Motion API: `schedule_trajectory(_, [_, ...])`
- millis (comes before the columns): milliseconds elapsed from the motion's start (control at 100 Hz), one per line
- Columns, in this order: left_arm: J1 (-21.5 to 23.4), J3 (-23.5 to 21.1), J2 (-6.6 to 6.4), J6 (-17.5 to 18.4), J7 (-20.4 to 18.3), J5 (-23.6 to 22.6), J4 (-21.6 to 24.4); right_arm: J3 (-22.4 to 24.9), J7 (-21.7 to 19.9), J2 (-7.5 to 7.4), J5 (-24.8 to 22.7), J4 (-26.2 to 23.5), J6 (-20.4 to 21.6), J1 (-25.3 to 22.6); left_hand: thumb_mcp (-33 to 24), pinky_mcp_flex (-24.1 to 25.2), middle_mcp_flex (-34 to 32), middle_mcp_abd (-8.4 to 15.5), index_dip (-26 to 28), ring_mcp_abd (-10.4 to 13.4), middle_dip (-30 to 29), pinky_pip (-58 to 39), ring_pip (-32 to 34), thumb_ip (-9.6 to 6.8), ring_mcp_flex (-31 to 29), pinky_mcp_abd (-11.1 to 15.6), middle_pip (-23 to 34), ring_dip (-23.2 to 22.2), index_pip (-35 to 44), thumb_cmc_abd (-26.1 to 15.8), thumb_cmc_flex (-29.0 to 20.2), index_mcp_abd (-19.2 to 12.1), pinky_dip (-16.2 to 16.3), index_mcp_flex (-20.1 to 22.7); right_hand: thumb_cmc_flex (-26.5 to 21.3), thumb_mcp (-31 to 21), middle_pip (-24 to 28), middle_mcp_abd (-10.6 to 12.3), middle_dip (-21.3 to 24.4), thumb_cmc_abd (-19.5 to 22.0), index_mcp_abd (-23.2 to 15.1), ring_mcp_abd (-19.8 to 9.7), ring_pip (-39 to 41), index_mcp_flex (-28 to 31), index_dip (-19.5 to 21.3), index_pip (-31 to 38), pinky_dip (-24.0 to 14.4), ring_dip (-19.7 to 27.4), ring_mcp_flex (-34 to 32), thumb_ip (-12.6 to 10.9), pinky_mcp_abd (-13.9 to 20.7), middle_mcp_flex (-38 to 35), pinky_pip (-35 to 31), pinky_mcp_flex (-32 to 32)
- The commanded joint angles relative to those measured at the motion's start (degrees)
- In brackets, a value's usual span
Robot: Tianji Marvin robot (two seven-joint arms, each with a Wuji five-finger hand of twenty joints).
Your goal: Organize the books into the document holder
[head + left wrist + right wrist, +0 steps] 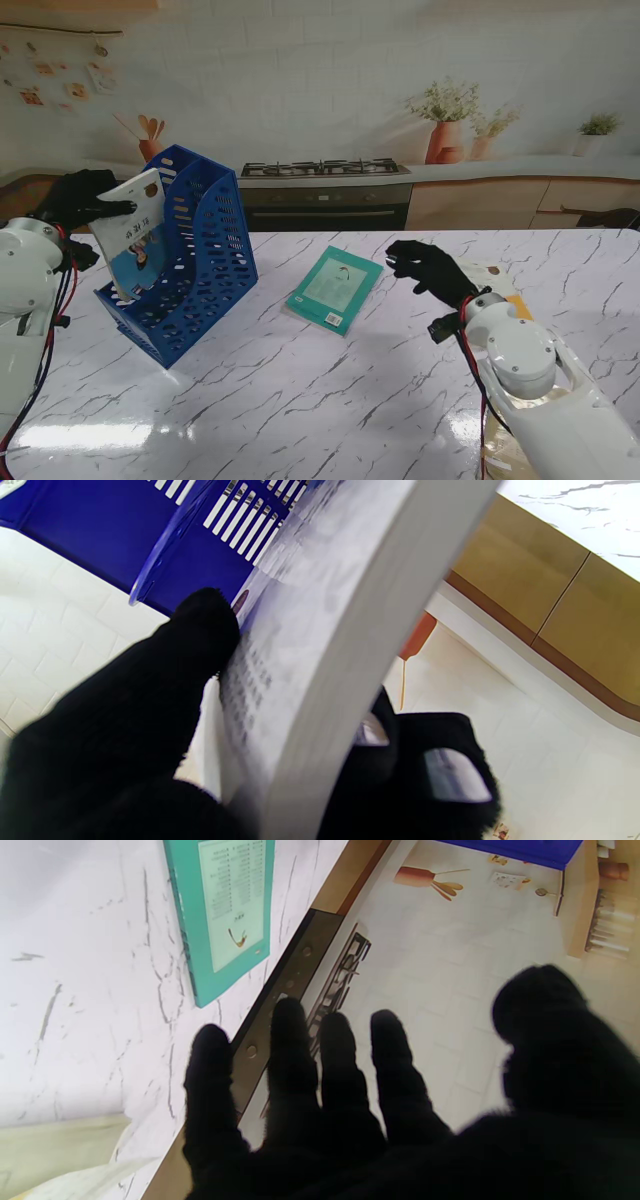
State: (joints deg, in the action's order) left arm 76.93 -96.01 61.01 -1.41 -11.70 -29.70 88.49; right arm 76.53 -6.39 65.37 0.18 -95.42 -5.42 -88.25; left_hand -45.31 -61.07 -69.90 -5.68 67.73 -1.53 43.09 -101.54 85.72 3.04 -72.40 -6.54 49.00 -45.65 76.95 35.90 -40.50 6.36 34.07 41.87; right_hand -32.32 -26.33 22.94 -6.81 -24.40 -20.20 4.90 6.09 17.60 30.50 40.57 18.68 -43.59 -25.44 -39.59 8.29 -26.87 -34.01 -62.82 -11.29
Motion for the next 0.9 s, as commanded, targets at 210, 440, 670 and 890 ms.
schedule_trajectory(210, [-0.02,-0.14,0.13,5.56,1.06,-1.23,-3.15,-0.48,0.24,0.55,0.31,0.05,-0.33,-0.28,-8.67,-1.29,-7.04,-0.04,2.63,4.56,0.35,-15.37,3.03,-1.71,-0.59,2.18,1.13,0.23,4.81,-1.07,-1.31,-4.58,-0.47,1.03,1.27,0.94,-0.71,1.41,0.5,1.38,-0.16,-0.88,-0.56,-1.43,-0.65,-0.53,-0.54,0.42,0.36,-3.24,0.63,1.29,-0.13,0.45])
schedule_trajectory(440, [-0.27,-0.63,0.23,7.52,1.96,-0.69,-4.57,-0.73,0.22,0.59,0.55,0.25,-0.4,-0.2,-9.0,-1.27,-6.96,0.13,2.83,4.56,0.41,-15.2,3.01,-1.44,-0.6,2.1,1.1,0.19,4.77,-0.94,-1.03,-5.1,-0.5,0.93,0.79,1.66,-0.64,1.41,0.53,1.44,-0.24,-0.79,-0.65,-1.61,-0.6,-0.56,-0.42,0.47,0.63,-3.35,0.72,1.57,0.15,0.66])
schedule_trajectory(670, [0.09,-0.46,0.32,10.42,3.43,-1.11,-6.92,-0.8,0.02,0.56,0.71,0.31,-0.31,-0.19,-9.08,-1.26,-6.88,0.36,3.03,4.55,0.46,-15.12,2.99,-1.19,-0.59,2.07,1.05,0.18,4.7,-1.06,-0.78,-5.53,-0.5,0.81,1.0,1.91,-0.66,1.6,0.59,1.34,-0.47,-0.74,-0.66,-1.35,-0.51,-0.39,-0.43,0.52,0.35,-3.43,0.46,1.28,0.21,0.63])
schedule_trajectory(890, [0.12,-0.04,0.4,13.76,4.66,-0.88,-9.64,-1.0,0.09,0.6,0.89,0.49,-0.21,-0.09,-9.14,-1.23,-6.7,0.66,3.32,4.56,0.51,-14.86,2.83,-0.91,-0.58,2.0,0.99,0.21,4.63,-1.26,-0.6,-5.98,-0.57,0.61,1.52,1.4,-0.78,1.55,0.61,1.11,-0.74,-0.55,-0.62,-1.13,-0.49,-0.28,-0.59,0.51,-0.09,-3.44,0.15,0.8,-0.11,0.33])
